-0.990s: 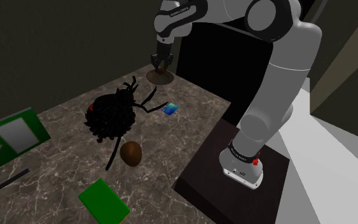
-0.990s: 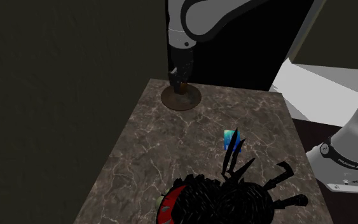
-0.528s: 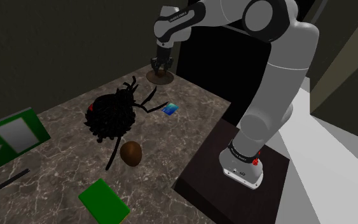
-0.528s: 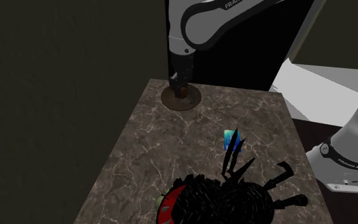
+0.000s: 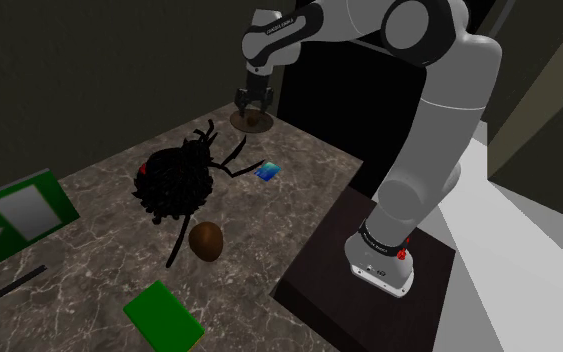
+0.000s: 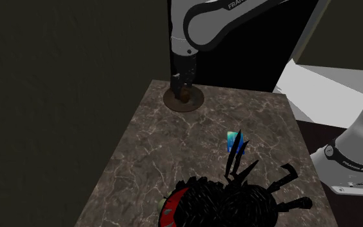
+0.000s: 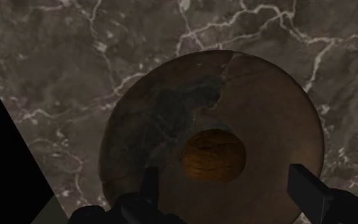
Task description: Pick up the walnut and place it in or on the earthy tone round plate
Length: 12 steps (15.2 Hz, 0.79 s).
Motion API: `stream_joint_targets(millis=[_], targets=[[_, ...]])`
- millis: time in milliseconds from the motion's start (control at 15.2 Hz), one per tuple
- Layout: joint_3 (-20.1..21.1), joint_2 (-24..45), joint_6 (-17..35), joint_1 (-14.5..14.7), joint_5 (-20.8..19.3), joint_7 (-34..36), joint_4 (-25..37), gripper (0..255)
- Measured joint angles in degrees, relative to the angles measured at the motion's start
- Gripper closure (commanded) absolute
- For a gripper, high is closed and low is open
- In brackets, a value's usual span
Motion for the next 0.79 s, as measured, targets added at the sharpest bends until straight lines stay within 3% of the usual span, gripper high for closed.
stream_joint_targets(millis=[396, 792], targets=[[-0.15, -2.54, -5.81, -0.33, 0.03, -0.09, 3.33, 0], [-0.14, -2.86, -6.58, -0.33, 0.02, -0.03, 3.71, 0]])
